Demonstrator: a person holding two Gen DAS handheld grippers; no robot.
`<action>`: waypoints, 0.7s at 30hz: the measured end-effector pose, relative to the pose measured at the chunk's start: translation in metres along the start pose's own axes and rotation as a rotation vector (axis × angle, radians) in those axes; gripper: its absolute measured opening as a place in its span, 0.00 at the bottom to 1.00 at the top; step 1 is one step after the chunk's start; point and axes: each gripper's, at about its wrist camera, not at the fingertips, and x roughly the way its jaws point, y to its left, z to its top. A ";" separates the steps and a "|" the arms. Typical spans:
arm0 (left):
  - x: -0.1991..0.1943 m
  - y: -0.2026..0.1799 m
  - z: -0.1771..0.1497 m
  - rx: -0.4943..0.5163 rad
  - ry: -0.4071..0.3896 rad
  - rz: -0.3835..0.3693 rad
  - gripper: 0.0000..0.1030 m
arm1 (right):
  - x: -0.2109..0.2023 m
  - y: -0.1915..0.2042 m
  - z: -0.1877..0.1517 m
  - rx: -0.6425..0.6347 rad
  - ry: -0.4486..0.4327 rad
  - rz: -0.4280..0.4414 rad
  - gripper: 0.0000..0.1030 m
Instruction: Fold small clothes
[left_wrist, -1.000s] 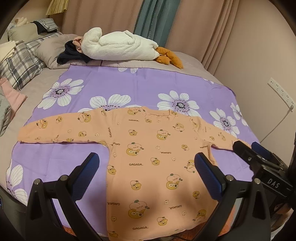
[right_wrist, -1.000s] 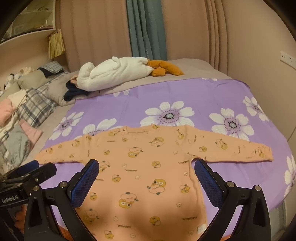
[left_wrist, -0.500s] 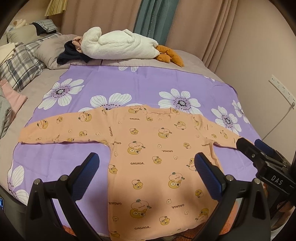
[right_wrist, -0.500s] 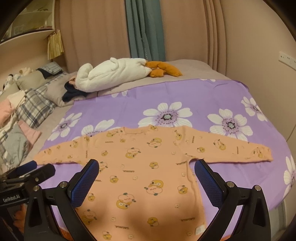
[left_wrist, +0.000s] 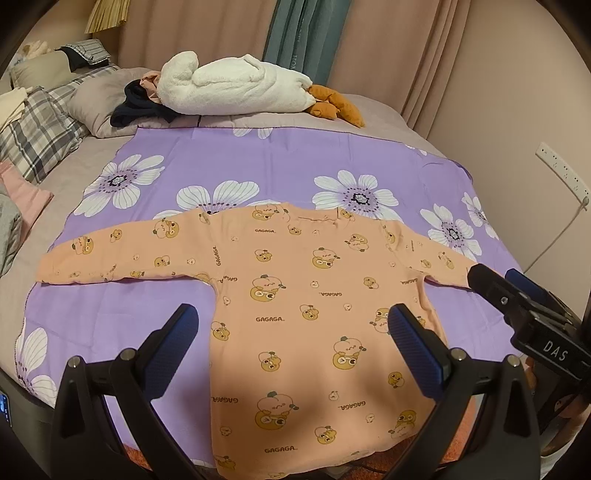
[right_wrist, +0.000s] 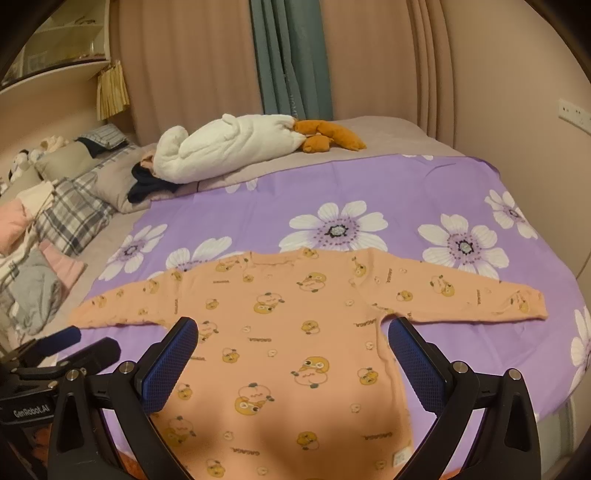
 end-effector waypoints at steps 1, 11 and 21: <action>-0.001 0.000 -0.001 0.001 -0.002 0.000 1.00 | 0.000 0.000 0.000 0.001 0.000 0.001 0.99; -0.001 -0.001 -0.001 0.002 -0.005 0.012 1.00 | 0.002 -0.003 -0.003 0.010 0.001 0.027 0.99; 0.001 -0.002 -0.004 0.001 0.007 0.021 1.00 | 0.004 -0.007 -0.005 0.027 0.013 0.045 0.99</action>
